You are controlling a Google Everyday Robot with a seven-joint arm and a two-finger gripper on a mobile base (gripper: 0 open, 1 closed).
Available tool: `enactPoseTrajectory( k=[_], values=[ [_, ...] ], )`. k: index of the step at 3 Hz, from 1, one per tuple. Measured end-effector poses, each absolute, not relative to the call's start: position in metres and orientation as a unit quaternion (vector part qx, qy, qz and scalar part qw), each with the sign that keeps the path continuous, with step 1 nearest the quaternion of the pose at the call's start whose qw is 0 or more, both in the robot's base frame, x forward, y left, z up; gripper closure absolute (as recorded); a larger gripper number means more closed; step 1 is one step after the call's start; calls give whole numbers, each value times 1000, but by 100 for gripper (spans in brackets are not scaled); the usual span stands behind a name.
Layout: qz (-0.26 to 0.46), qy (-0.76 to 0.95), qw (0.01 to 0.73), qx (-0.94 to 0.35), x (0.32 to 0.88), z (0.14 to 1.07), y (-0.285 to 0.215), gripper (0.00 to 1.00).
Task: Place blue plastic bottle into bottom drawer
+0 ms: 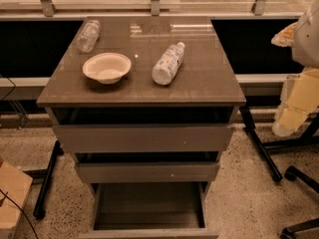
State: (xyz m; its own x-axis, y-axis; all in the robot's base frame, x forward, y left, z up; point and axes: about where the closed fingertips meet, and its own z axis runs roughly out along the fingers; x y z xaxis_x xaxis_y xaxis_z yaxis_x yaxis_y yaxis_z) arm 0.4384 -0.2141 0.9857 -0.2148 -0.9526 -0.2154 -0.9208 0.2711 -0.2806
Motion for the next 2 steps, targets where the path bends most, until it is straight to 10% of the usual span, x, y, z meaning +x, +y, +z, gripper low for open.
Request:
enactPoseTrajectory(
  k=[2],
  values=[
    [-31, 776, 205, -595, 447, 982, -200, 0]
  ],
)
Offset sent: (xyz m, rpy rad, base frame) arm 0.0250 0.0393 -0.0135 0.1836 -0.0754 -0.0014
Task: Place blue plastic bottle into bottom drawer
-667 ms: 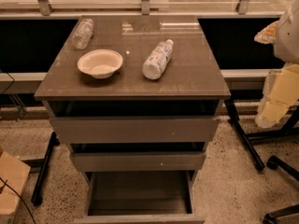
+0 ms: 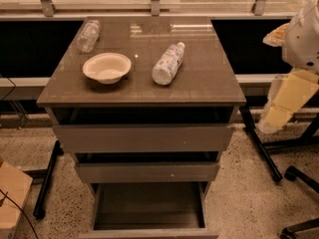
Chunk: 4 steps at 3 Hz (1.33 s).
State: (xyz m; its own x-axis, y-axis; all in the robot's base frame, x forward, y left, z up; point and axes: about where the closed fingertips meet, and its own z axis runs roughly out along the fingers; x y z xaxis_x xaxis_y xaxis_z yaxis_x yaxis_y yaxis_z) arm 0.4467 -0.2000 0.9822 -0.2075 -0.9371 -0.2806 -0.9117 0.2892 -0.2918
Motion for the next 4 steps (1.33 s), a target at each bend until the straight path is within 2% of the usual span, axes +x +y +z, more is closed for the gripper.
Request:
enactPoseTrajectory(
  k=[2, 3, 4],
  values=[
    [43, 772, 266, -576, 485, 967, -163, 0],
    [53, 756, 260, -599, 507, 967, -155, 0],
    [53, 754, 261, -600, 507, 970, -152, 0]
  ],
)
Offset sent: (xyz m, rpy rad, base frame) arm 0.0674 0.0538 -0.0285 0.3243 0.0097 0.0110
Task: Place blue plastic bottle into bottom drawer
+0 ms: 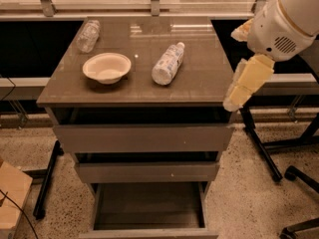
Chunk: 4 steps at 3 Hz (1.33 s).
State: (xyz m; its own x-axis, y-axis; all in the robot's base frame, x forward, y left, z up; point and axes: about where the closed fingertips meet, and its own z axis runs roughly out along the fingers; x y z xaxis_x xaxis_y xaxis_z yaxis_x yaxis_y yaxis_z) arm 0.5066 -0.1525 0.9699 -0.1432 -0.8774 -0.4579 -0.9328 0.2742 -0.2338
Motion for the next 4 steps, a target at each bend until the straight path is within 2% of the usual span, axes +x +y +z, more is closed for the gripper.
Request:
enactPoseTrajectory(
  k=[4],
  values=[
    [103, 752, 312, -572, 569, 927, -51, 0]
  ],
)
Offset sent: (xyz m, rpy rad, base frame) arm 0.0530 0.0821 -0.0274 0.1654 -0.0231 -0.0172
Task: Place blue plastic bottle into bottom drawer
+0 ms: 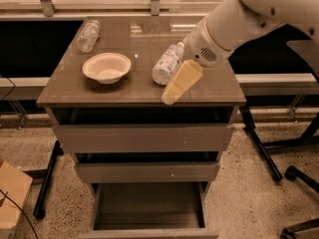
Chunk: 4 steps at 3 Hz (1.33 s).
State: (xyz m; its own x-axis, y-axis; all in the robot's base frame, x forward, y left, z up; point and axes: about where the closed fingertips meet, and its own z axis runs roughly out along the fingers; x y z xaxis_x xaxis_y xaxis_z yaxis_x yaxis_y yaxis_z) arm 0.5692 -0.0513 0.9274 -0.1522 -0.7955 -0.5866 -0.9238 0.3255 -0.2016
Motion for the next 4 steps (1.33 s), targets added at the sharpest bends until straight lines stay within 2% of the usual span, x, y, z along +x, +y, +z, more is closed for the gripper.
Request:
enactPoseTrajectory(
  k=[4],
  values=[
    [194, 771, 343, -500, 649, 861, -21, 0]
  ],
)
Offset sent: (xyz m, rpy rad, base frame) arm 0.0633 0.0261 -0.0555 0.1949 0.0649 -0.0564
